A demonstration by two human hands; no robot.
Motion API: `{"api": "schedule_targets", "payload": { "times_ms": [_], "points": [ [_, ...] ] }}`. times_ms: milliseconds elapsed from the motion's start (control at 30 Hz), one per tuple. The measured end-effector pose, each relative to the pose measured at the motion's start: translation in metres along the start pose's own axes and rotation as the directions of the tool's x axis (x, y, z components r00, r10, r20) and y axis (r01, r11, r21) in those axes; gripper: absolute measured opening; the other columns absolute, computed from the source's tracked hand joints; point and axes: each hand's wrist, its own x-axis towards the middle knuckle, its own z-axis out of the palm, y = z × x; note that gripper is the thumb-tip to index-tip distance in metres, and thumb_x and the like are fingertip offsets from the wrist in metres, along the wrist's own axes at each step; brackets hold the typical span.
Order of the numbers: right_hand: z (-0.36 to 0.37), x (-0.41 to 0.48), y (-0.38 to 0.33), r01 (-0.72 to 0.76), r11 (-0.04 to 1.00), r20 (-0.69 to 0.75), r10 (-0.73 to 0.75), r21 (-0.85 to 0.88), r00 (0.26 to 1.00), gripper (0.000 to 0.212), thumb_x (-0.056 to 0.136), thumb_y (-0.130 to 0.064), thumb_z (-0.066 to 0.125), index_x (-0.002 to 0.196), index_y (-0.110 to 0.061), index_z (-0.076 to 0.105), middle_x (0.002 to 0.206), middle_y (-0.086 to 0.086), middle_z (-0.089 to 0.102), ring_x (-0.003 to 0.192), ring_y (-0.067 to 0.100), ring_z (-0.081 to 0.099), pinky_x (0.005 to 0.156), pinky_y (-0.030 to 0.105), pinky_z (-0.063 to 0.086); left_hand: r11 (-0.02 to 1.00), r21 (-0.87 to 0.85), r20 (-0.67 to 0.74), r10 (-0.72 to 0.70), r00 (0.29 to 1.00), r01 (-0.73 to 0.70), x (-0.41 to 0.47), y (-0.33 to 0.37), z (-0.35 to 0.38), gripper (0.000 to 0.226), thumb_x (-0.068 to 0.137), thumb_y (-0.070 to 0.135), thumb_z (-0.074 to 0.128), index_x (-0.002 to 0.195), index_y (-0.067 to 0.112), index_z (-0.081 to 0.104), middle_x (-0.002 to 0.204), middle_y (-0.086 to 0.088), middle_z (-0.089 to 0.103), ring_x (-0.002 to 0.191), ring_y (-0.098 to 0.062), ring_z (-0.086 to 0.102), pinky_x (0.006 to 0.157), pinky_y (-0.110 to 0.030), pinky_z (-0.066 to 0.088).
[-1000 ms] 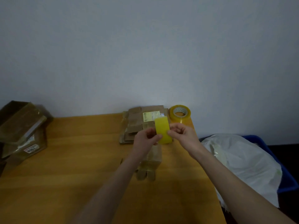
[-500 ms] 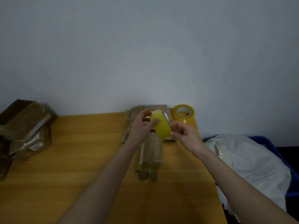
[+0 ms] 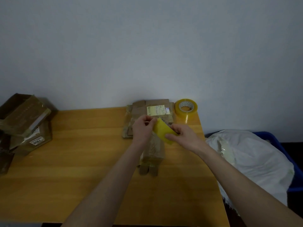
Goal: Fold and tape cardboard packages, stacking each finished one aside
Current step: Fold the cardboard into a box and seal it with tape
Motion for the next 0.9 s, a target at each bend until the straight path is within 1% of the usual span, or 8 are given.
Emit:
{"api": "schedule_targets", "payload": {
  "times_ms": [67,233,333,500,567,633,733,900],
  "points": [
    [-0.001,-0.002,0.003,0.013,0.994,-0.032,-0.017,-0.106,0.999,0.024,0.088,-0.031,0.066,0.069,-0.026,0.054,0.062,-0.01,0.046,0.056,0.004,0.042,0.056,0.026,0.03,0.999,0.052,-0.047,-0.009,0.999,0.012,-0.007,-0.007,0.0,0.012,0.089,0.02,0.064,0.08,0.013,0.062,0.076,0.003,0.06,0.07,-0.006,0.053,0.055,-0.01,0.041],
    [-0.002,-0.01,-0.002,-0.039,0.908,-0.035,0.027,-0.417,0.999,0.031,0.086,-0.052,0.061,0.081,-0.021,0.063,0.074,-0.004,0.061,0.071,0.013,0.055,0.059,0.034,0.038,0.993,0.044,-0.088,-0.101,0.991,0.105,-0.027,-0.027,0.0,0.015,0.09,0.018,0.062,0.077,0.013,0.062,0.07,0.005,0.058,0.068,-0.009,0.052,0.057,-0.018,0.04],
    [0.005,-0.013,-0.003,-0.044,0.885,0.018,0.06,-0.463,0.998,0.032,0.085,-0.055,0.06,0.075,-0.025,0.058,0.072,-0.005,0.058,0.073,0.016,0.055,0.059,0.034,0.039,0.986,0.002,-0.102,-0.164,0.981,0.165,-0.039,-0.038,-0.001,0.014,0.09,0.017,0.062,0.078,0.011,0.063,0.071,0.003,0.06,0.072,-0.015,0.056,0.065,-0.03,0.047],
    [0.016,-0.027,0.012,-0.04,0.761,-0.033,0.024,-0.647,0.999,0.045,0.089,-0.058,0.051,0.118,-0.027,0.064,0.11,-0.002,0.069,0.1,0.022,0.062,0.076,0.033,0.045,0.965,-0.059,-0.174,-0.261,0.949,0.255,-0.048,-0.056,-0.011,0.013,0.092,0.021,0.061,0.083,0.013,0.064,0.078,-0.001,0.063,0.076,-0.018,0.062,0.068,-0.04,0.058],
    [0.018,-0.031,0.022,-0.068,0.837,-0.006,0.077,-0.543,0.997,0.038,0.089,-0.053,0.056,0.113,-0.025,0.067,0.104,-0.004,0.07,0.095,0.02,0.063,0.075,0.034,0.048,0.968,-0.08,-0.163,-0.248,0.955,0.238,-0.048,-0.056,-0.018,0.013,0.093,0.018,0.06,0.086,0.008,0.065,0.077,-0.004,0.063,0.069,-0.012,0.061,0.06,-0.031,0.058],
    [0.022,-0.036,0.035,-0.118,0.957,0.102,0.149,-0.267,0.984,0.017,0.089,-0.039,0.065,0.091,-0.022,0.067,0.079,-0.007,0.064,0.077,0.012,0.059,0.068,0.033,0.044,0.958,-0.136,-0.102,-0.267,0.958,0.252,-0.049,-0.057,-0.025,0.013,0.094,0.015,0.058,0.085,0.008,0.063,0.075,-0.003,0.061,0.066,-0.009,0.059,0.056,-0.023,0.055],
    [0.027,-0.047,0.055,-0.19,0.981,0.236,0.177,0.032,0.955,0.005,0.087,-0.02,0.07,0.085,-0.017,0.066,0.076,-0.005,0.063,0.071,0.007,0.057,0.07,0.03,0.043,0.947,-0.153,-0.033,-0.29,0.956,0.282,-0.056,-0.066,-0.033,0.016,0.094,0.011,0.058,0.078,0.013,0.06,0.071,-0.002,0.059,0.062,-0.006,0.058,0.058,-0.022,0.056],
    [0.034,-0.061,0.066,-0.199,0.978,0.226,0.182,0.056,0.957,0.011,0.088,-0.023,0.068,0.087,-0.013,0.068,0.08,0.004,0.066,0.075,0.014,0.06,0.071,0.033,0.044,0.932,-0.168,-0.025,-0.328,0.944,0.32,-0.07,-0.09,-0.04,0.015,0.092,0.008,0.06,0.077,0.01,0.059,0.065,-0.004,0.059,0.049,-0.004,0.057,0.058,-0.03,0.057]
  ]
}}
